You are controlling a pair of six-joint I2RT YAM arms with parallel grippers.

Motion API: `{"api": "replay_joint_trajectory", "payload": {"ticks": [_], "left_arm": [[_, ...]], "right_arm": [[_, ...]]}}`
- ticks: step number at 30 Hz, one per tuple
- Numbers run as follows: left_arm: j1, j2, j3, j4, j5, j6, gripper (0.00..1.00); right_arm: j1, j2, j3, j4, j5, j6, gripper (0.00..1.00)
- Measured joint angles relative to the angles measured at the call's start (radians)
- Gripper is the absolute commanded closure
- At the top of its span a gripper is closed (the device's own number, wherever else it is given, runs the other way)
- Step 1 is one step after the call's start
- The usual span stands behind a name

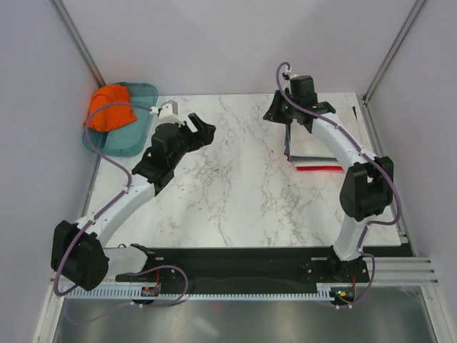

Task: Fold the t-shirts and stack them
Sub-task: Neatly place the folded tshirt to the corner, then reset both grippers

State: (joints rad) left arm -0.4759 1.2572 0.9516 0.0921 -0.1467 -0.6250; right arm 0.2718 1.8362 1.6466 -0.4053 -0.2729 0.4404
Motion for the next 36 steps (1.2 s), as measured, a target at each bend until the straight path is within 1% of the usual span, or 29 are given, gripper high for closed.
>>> {"api": "replay_joint_trajectory", "payload": {"ticks": [5, 10, 19, 21, 26, 33, 35, 36], "left_arm": [[0.050, -0.072, -0.089, -0.018, 0.003, 0.000, 0.10], [0.062, -0.080, -0.157, -0.048, 0.024, -0.001, 0.10], [0.063, -0.072, -0.180, -0.056, 0.048, -0.001, 0.10], [0.063, -0.064, -0.180, -0.056, 0.050, -0.001, 0.10], [0.064, -0.049, -0.182, -0.056, 0.053, -0.001, 0.10], [0.066, -0.047, -0.185, -0.056, 0.053, -0.001, 0.11], [0.066, -0.045, -0.185, -0.056, 0.053, -0.001, 0.11], [0.066, -0.043, -0.185, -0.056, 0.053, -0.001, 0.11]], "right_arm": [[0.114, 0.117, 0.092, -0.131, 0.237, -0.073, 0.85], [0.192, 0.214, 0.136, -0.232, 0.423, -0.109, 0.90], [0.199, 0.308, 0.157, -0.319, 0.659, -0.130, 0.91], [0.192, 0.320, 0.157, -0.327, 0.698, -0.132, 0.91], [0.164, 0.333, 0.156, -0.337, 0.737, -0.135, 0.91], [0.069, 0.332, 0.108, -0.329, 0.742, -0.135, 0.92], [0.054, 0.330, 0.098, -0.329, 0.741, -0.136, 0.91], [0.049, 0.326, 0.094, -0.329, 0.739, -0.138, 0.87]]}}
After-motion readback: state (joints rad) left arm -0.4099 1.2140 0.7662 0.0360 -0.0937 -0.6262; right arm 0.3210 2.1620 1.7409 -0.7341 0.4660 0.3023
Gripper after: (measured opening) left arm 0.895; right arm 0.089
